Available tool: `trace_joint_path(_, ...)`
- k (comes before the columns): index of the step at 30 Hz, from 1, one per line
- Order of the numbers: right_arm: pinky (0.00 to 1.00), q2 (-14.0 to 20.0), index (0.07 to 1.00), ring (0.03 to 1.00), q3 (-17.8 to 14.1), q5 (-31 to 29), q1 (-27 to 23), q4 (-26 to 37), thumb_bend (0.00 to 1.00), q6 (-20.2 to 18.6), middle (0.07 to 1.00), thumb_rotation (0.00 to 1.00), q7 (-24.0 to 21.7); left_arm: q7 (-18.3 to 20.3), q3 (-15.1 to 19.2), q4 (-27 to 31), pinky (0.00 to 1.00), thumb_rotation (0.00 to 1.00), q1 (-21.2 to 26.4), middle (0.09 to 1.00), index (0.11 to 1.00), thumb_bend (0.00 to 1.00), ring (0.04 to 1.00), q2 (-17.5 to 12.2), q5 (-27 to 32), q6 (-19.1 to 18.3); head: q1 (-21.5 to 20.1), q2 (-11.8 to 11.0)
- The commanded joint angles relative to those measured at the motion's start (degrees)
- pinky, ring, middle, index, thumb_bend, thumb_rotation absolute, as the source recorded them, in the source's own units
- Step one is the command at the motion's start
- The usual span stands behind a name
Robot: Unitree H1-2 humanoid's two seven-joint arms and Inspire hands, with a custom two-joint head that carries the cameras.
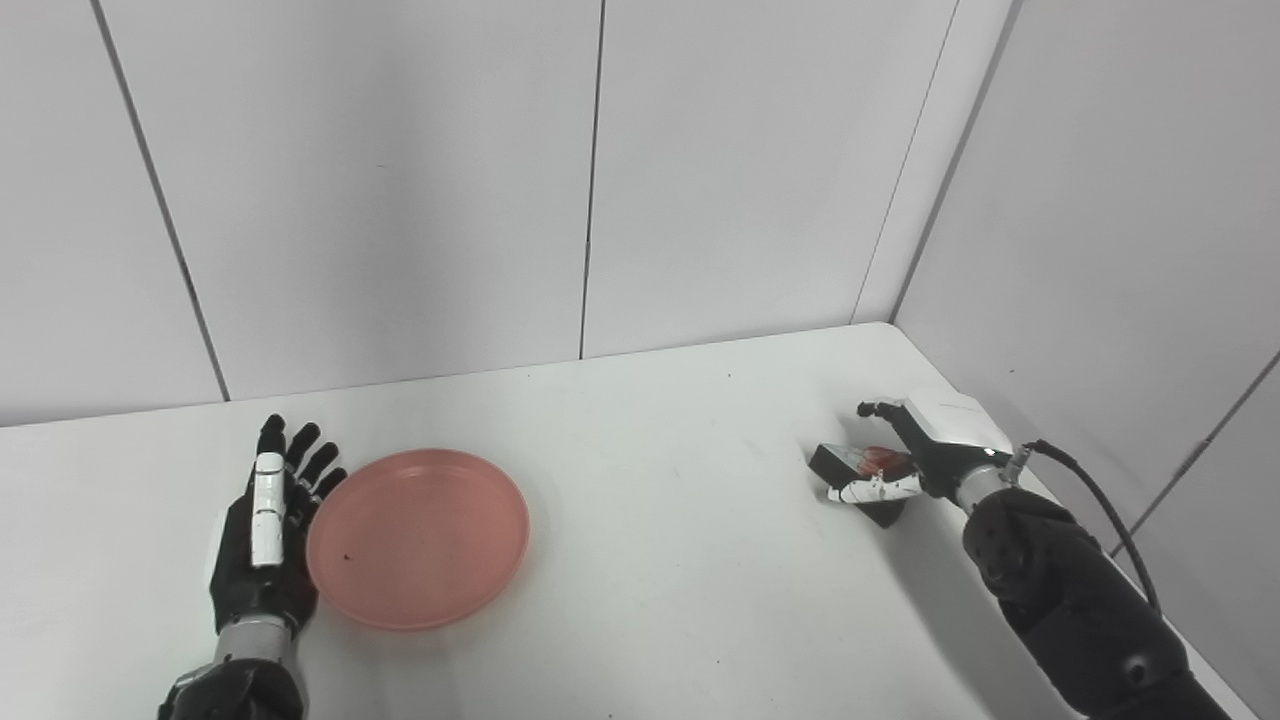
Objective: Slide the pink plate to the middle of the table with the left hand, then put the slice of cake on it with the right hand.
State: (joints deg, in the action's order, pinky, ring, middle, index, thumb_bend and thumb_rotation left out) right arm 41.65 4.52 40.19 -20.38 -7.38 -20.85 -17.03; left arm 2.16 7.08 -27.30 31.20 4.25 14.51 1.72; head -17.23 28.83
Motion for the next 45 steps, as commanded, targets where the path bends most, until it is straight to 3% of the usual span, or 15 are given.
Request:
trace_joint_path(1,0.75,2.3,0.801,0.853,-0.9,0.0,-1.0,0.5,1.00,-0.2,0.856,0.51,1.0,-1.0,-0.2,-1.7,0.86,0.86,-1.6,0.940,1.000,0.65,0.899,0.1,-0.7,-2.5,0.1,0.0)
trace_joint_path(6,0.75,2.1,0.800,0.854,-0.4,0.5,-1.4,-0.8,1.00,-0.2,0.857,0.50,1.4,-1.3,0.3,-0.9,0.86,0.85,-1.7,0.933,1.000,0.64,0.891,0.6,-0.5,-3.3,0.0,0.2)
trace_joint_path(14,0.72,1.3,0.792,0.824,0.0,1.8,-1.8,-0.8,1.00,-3.5,0.847,0.41,1.7,-1.0,0.2,-1.9,0.87,0.87,-1.5,0.942,1.000,0.64,0.902,0.4,-0.8,-2.8,0.2,0.3)
trace_joint_path(24,0.68,0.7,0.785,0.797,-0.4,2.7,-0.4,1.1,1.00,-5.8,0.833,0.39,1.4,-1.1,0.1,-2.1,0.87,0.87,-1.5,0.945,1.000,0.63,0.901,0.5,-0.9,-2.5,0.3,0.4)
trace_joint_path(33,0.61,-1.1,0.745,0.732,-2.6,-0.5,0.5,0.1,1.00,-1.8,0.789,0.31,8.0,-1.4,0.1,-0.4,0.87,0.86,-2.0,0.944,1.000,0.62,0.904,0.8,-0.8,-3.6,0.5,0.5)
trace_joint_path(36,0.55,-1.8,0.707,0.650,-3.1,-1.4,1.0,-0.7,1.00,1.5,0.716,0.28,12.1,-1.6,0.2,-0.6,0.87,0.86,-1.9,0.940,1.000,0.63,0.900,0.8,-0.8,-3.9,0.5,0.7)
trace_joint_path(44,0.47,-2.5,0.591,0.529,-4.1,-4.9,1.3,-2.1,0.86,5.1,0.583,0.05,15.2,-1.8,0.0,-0.5,0.86,0.86,-2.0,0.932,1.000,0.62,0.886,0.7,-1.0,-3.8,0.5,0.8)
trace_joint_path(45,0.44,-2.5,0.552,0.503,-4.2,-5.2,1.4,-2.3,0.70,5.5,0.528,0.02,15.5,-1.7,0.0,-0.5,0.86,0.86,-2.0,0.934,1.000,0.62,0.888,0.7,-1.0,-3.8,0.5,0.8)
